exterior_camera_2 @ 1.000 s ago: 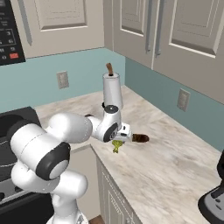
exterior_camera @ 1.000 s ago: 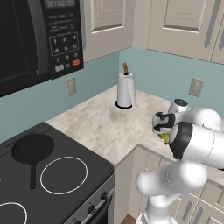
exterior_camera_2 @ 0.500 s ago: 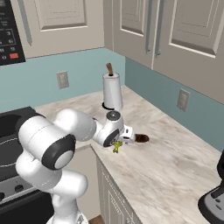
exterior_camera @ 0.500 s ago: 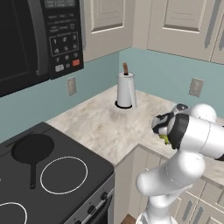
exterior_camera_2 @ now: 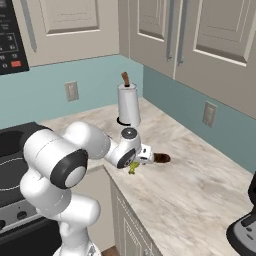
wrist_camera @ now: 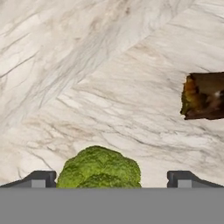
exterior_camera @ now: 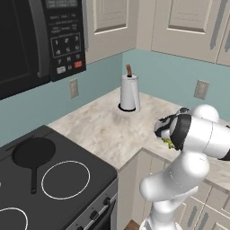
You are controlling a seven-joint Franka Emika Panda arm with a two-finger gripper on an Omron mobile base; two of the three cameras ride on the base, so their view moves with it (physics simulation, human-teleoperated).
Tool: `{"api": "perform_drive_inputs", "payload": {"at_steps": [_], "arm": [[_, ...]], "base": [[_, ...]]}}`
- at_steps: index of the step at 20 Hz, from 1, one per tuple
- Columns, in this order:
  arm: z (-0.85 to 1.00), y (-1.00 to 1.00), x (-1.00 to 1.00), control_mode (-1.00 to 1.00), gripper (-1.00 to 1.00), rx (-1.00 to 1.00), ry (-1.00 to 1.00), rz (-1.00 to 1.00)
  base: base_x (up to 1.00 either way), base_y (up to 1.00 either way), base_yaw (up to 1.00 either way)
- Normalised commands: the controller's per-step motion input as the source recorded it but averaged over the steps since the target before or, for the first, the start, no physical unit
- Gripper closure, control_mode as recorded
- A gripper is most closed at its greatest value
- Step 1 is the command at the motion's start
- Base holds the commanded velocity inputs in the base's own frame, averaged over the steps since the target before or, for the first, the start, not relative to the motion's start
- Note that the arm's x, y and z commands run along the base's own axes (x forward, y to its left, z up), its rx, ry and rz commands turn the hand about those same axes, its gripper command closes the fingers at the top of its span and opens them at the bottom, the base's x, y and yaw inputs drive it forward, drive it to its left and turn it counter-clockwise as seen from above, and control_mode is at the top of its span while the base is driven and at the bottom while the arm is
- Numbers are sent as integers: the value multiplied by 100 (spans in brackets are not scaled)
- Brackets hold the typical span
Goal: Put the sweet potato and broccoli in the pan. Then turn on the rear right burner and set the heat to medium.
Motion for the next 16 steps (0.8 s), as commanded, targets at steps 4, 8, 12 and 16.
{"api": "perform_drive_inputs", "payload": {"at_steps": [4,8,12,16], "arm": [[-18,0,0,-100,-100,0,0,0],[-24,0,-1,-100,-100,0,2,0],[-18,0,-2,-100,-100,0,5,0],[0,0,0,-100,-100,0,4,0]], "base": [[0,0,0],[0,0,0],[0,0,0],[0,0,0]]}}
